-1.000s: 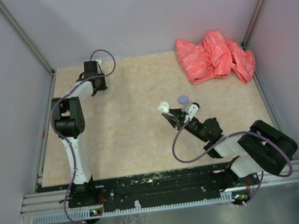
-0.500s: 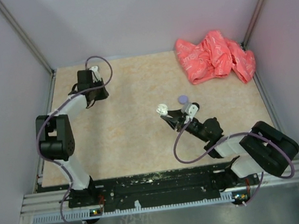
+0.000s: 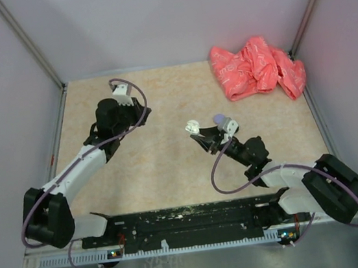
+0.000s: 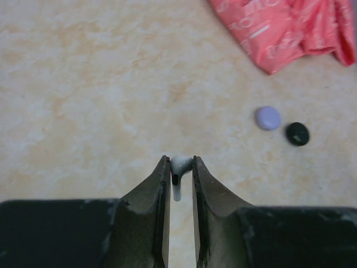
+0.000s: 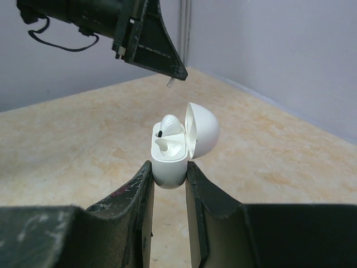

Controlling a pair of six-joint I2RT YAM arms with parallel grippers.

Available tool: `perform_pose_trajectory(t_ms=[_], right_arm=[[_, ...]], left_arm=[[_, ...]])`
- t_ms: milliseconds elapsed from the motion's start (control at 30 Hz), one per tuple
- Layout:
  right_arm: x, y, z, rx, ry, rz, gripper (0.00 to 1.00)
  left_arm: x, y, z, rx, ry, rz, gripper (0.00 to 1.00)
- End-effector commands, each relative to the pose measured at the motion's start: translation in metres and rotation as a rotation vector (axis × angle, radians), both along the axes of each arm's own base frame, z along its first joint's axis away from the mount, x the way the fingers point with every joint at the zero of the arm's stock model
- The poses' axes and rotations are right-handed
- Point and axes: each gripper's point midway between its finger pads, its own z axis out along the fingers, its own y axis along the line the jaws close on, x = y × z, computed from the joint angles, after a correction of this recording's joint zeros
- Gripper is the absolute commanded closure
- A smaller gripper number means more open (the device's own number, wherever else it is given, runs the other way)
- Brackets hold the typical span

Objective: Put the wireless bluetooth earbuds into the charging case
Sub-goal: Pick up the earbud from the center of the board, then place the earbud in the charging case.

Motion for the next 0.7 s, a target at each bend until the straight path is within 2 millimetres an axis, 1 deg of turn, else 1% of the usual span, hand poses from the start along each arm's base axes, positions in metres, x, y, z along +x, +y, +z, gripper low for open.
perform_pose_trajectory(t_ms=[0, 200, 300, 500, 667], right_arm=[[0.003, 0.002, 0.032, 0.056, -0.039, 0.001, 1.00], [0.007, 0.006, 0.044, 0.081, -0.037, 0.007, 1.00], [0.009, 0.007, 0.052, 0.110, -0.039, 0.009, 1.00], [0.010, 0.011, 0.059, 0.142, -0.035, 0.024, 1.00], [0.011, 0.015, 0.061, 0.151, -0.035, 0.032, 1.00]], left_arm=[[-0.021, -0.029, 0.059, -0.133, -0.177, -0.057, 0.80], [-0.057, -0.057, 0.100, -0.253, -0.287, -0.146, 0.81], [-0.073, -0.070, 0.113, -0.294, -0.336, -0.198, 0.81], [-0.102, -0.094, 0.131, -0.366, -0.388, -0.282, 0.81], [-0.122, -0.110, 0.140, -0.388, -0.435, -0.331, 0.81]])
